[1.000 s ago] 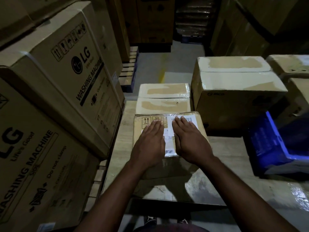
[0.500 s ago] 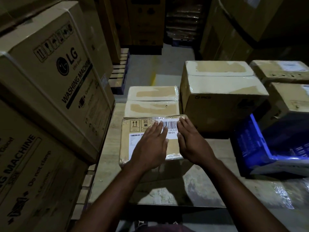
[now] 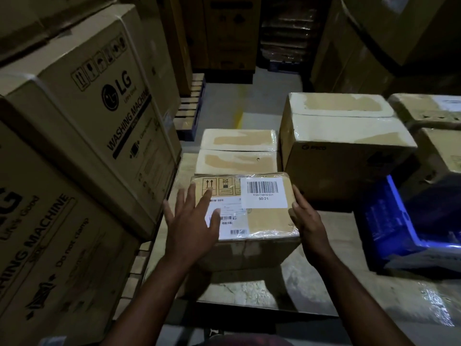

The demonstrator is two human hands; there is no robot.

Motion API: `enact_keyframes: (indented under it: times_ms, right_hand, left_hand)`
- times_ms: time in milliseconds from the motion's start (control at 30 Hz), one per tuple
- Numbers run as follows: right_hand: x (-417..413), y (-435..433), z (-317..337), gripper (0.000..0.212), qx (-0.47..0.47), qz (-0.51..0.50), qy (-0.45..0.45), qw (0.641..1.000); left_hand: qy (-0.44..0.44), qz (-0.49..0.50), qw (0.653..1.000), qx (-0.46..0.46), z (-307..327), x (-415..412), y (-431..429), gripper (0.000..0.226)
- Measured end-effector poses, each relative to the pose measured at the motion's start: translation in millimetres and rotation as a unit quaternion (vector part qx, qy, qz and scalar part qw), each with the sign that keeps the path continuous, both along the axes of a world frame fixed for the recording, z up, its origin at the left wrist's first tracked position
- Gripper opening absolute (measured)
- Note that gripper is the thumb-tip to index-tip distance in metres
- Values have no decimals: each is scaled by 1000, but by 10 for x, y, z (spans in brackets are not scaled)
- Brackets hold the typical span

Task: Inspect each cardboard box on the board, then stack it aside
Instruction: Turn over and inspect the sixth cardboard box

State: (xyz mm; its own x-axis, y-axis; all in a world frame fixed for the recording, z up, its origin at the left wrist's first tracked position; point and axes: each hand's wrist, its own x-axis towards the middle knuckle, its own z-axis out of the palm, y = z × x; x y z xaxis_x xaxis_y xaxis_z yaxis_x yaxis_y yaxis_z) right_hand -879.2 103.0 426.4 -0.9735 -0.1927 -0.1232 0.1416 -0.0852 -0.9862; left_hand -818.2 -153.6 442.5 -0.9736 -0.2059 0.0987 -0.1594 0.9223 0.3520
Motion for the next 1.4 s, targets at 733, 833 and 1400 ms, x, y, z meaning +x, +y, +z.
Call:
enact_keyframes:
  times_ms: [733, 833, 1400]
  right_hand:
    - [329, -651, 141, 64, 310, 138, 119, 933]
    - [222, -384, -286, 78, 385, 50, 53, 920]
    - [172, -137, -261, 73, 596, 27, 43, 801]
  left_hand:
    - [19, -6, 940, 340, 400, 201, 115, 87]
    - [20, 0, 936, 351, 342, 201, -174, 81]
    - [-11, 39, 927, 374, -620, 489, -401, 57]
